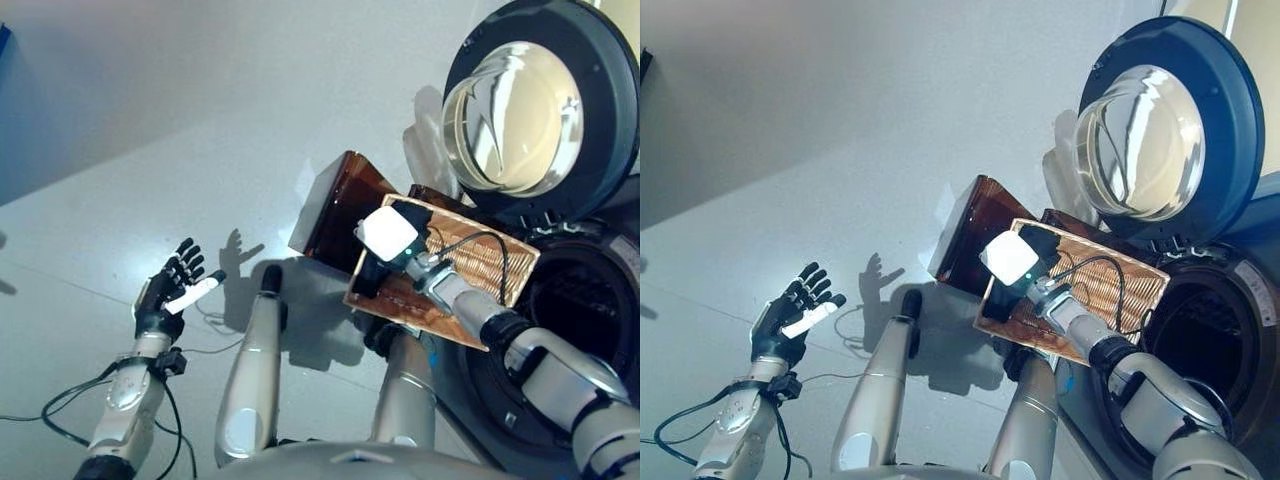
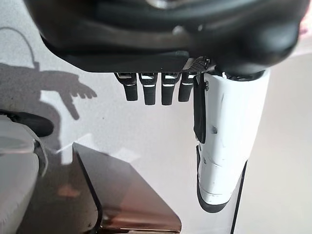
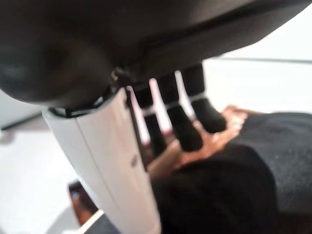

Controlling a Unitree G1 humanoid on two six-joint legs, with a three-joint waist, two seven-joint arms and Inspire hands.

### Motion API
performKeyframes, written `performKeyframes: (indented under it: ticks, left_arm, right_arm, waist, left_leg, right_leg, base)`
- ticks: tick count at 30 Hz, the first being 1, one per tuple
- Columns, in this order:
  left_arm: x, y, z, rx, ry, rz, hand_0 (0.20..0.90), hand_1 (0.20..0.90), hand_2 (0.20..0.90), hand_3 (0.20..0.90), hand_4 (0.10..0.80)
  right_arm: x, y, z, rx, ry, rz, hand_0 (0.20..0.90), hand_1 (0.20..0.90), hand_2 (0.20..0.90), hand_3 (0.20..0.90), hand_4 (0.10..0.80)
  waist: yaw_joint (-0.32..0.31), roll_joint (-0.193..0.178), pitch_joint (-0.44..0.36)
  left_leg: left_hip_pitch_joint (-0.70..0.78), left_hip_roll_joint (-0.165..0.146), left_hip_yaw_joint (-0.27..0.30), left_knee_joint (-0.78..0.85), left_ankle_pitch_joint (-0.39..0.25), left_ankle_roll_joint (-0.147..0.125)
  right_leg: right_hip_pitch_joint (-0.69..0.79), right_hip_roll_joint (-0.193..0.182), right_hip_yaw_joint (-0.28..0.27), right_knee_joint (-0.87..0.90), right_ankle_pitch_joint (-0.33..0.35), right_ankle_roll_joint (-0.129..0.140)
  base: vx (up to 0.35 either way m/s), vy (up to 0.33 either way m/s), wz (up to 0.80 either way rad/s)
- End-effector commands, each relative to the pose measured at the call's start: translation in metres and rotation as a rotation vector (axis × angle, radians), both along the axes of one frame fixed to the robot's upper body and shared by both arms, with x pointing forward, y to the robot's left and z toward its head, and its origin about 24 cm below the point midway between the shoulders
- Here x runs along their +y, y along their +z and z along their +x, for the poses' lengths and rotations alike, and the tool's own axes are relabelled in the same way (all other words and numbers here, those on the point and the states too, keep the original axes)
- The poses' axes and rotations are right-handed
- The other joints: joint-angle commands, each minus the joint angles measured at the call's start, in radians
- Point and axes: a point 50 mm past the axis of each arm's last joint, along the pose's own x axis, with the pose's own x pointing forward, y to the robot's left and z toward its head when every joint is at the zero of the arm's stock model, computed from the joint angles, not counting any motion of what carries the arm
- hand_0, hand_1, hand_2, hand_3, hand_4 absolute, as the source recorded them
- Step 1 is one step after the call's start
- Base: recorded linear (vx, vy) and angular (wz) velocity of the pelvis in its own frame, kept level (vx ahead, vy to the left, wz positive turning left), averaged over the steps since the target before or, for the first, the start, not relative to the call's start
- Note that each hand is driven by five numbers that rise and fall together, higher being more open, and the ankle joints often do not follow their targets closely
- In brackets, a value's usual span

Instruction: Pick up the clothes and place them into the washing machine

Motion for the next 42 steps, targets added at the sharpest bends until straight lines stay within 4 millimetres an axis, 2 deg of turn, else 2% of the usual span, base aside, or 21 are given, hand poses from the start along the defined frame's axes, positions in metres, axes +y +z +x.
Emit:
performKeyframes:
  ticks: [1, 8, 14, 24, 25, 26, 34, 42]
  left_arm:
    - [0.012, 0.016, -0.001, -0.099, 0.017, 0.064, 0.900, 0.900, 0.900, 0.900, 0.800]
    - [0.007, 0.013, 0.004, -0.090, 0.008, 0.066, 0.900, 0.900, 0.900, 0.900, 0.800]
    - [0.005, 0.013, 0.007, -0.097, 0.008, 0.065, 0.900, 0.900, 0.900, 0.900, 0.800]
    - [0.006, 0.015, 0.004, -0.106, 0.011, 0.060, 0.900, 0.900, 0.900, 0.900, 0.800]
    - [0.006, 0.016, 0.004, -0.109, 0.010, 0.064, 0.900, 0.900, 0.900, 0.900, 0.800]
    - [0.007, 0.015, 0.004, -0.104, 0.015, 0.065, 0.900, 0.900, 0.900, 0.900, 0.800]
    - [0.007, 0.015, 0.004, -0.103, 0.009, 0.071, 0.900, 0.900, 0.900, 0.900, 0.800]
    - [0.008, 0.018, 0.003, -0.111, -0.002, 0.074, 0.900, 0.900, 0.900, 0.900, 0.800]
  right_arm:
    - [-0.066, 0.040, 0.006, -0.146, -0.198, 0.003, 0.200, 0.200, 0.200, 0.200, 0.300]
    - [-0.078, 0.033, -0.001, -0.107, -0.230, -0.021, 0.200, 0.200, 0.200, 0.200, 0.300]
    - [-0.070, 0.021, -0.005, -0.044, -0.198, -0.028, 0.200, 0.200, 0.200, 0.200, 0.300]
    - [-0.065, 0.008, -0.007, 0.011, -0.192, -0.053, 0.200, 0.200, 0.200, 0.200, 0.300]
    - [-0.064, 0.006, -0.007, 0.022, -0.192, -0.059, 0.433, 0.433, 0.433, 0.433, 0.467]
    - [-0.065, 0.004, -0.008, 0.027, -0.197, -0.057, 0.900, 0.900, 0.900, 0.900, 0.800]
    - [-0.064, 0.001, -0.012, 0.040, -0.187, -0.060, 0.900, 0.900, 0.900, 0.900, 0.800]
    - [-0.073, -0.005, -0.017, 0.055, -0.218, -0.083, 0.900, 0.900, 0.900, 0.900, 0.800]
  waist:
    - [-0.020, -0.009, -0.039]
    - [-0.030, -0.030, -0.050]
    - [-0.024, -0.036, -0.054]
    - [-0.010, -0.016, -0.042]
    - [-0.010, -0.014, -0.040]
    - [-0.009, -0.010, -0.040]
    - [-0.011, -0.007, -0.038]
    - [-0.014, -0.005, -0.035]
  left_leg:
    - [0.050, 0.048, -0.040, -0.170, 0.116, -0.054]
    - [0.168, 0.049, -0.036, -0.285, 0.152, -0.057]
    - [0.181, 0.046, -0.041, -0.288, 0.158, -0.061]
    - [0.158, 0.041, -0.045, -0.272, 0.156, -0.069]
    - [0.156, 0.041, -0.044, -0.271, 0.156, -0.070]
    - [0.152, 0.042, -0.044, -0.270, 0.157, -0.071]
    - [0.137, 0.045, -0.042, -0.242, 0.146, -0.073]
    - [0.120, 0.048, -0.038, -0.229, 0.143, -0.079]
  right_leg:
    - [0.061, 0.002, -0.006, -0.094, 0.116, 0.033]
    - [0.188, 0.001, -0.029, -0.218, 0.165, 0.049]
    - [0.221, -0.002, -0.033, -0.244, 0.172, 0.047]
    - [0.204, -0.007, -0.033, -0.227, 0.156, 0.044]
    - [0.203, -0.007, -0.034, -0.227, 0.154, 0.044]
    - [0.199, -0.009, -0.033, -0.223, 0.153, 0.044]
    - [0.181, -0.008, -0.026, -0.197, 0.145, 0.042]
    - [0.167, -0.008, -0.023, -0.187, 0.142, 0.041]
  base:
    - [0.069, -0.027, 0.01]
    - [0.086, -0.012, 0.02]
    - [0.033, -0.002, 0.02]
    - [0.000, 0.000, 0.00]
    - [0.019, -0.008, 0.05]
    - [0.007, -0.003, 0.06]
    - [0.001, 0.000, 0.01]
    - [0.000, 0.000, 0.00]
